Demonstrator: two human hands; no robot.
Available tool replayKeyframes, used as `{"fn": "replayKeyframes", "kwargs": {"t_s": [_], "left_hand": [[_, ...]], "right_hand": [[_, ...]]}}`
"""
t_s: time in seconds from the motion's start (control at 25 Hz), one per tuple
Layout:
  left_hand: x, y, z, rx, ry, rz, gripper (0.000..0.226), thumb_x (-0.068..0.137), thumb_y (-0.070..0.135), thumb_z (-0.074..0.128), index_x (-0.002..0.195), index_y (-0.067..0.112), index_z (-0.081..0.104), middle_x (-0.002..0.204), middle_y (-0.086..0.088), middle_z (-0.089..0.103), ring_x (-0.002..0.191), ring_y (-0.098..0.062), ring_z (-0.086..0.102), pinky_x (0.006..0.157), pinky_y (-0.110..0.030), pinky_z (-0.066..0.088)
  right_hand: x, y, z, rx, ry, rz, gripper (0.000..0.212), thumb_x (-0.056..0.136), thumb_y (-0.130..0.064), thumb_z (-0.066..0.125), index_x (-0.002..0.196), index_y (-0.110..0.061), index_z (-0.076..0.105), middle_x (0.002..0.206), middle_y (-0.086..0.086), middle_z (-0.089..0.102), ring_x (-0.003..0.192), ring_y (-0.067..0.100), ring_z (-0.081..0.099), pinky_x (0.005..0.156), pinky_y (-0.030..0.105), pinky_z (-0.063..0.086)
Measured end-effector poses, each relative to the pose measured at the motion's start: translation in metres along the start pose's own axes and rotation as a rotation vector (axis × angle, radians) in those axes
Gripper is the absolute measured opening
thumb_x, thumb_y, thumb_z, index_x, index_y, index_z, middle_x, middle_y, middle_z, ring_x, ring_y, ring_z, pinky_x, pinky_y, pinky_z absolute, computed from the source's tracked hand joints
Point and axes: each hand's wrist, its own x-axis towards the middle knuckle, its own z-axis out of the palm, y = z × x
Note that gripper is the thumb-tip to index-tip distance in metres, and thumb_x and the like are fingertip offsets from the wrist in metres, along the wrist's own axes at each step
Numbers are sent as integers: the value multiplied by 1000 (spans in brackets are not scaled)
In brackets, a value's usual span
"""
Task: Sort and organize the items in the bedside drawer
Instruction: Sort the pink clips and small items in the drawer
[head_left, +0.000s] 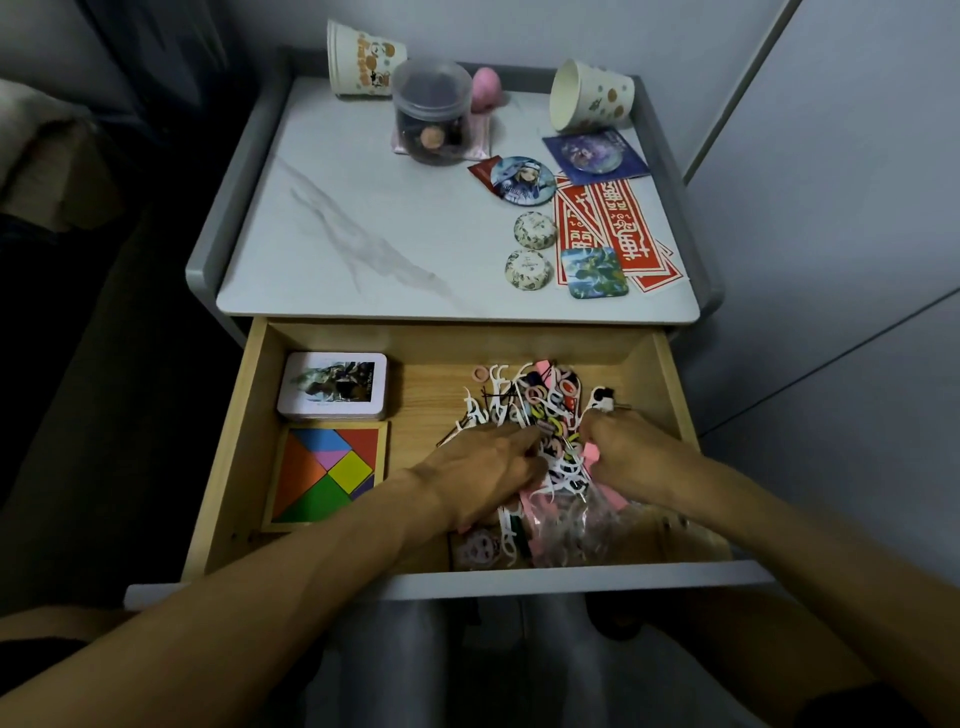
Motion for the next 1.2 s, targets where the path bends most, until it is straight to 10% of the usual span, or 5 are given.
{"fn": "replayKeyframes", "kwargs": {"t_s": [0.52, 1.2], "left_hand": [[-2, -21, 5, -80, -191, 9, 25, 96, 16, 54, 120, 14, 59, 125, -9, 50, 97, -23, 61, 72, -29, 53], [1, -17, 1, 18, -96, 92, 20, 97, 14, 55, 116, 15, 61, 121, -3, 48, 100, -17, 57, 83, -29, 52]], "right_hand": [[-6, -20, 1, -171, 178, 131, 19, 90, -25, 66, 82, -19, 49, 81, 1, 59, 65, 16, 50, 59, 25, 38], [-4, -8, -9, -11, 332, -18, 23, 92, -32, 65, 109, -18, 63, 105, 3, 71, 91, 24, 67, 72, 30, 49]]}}
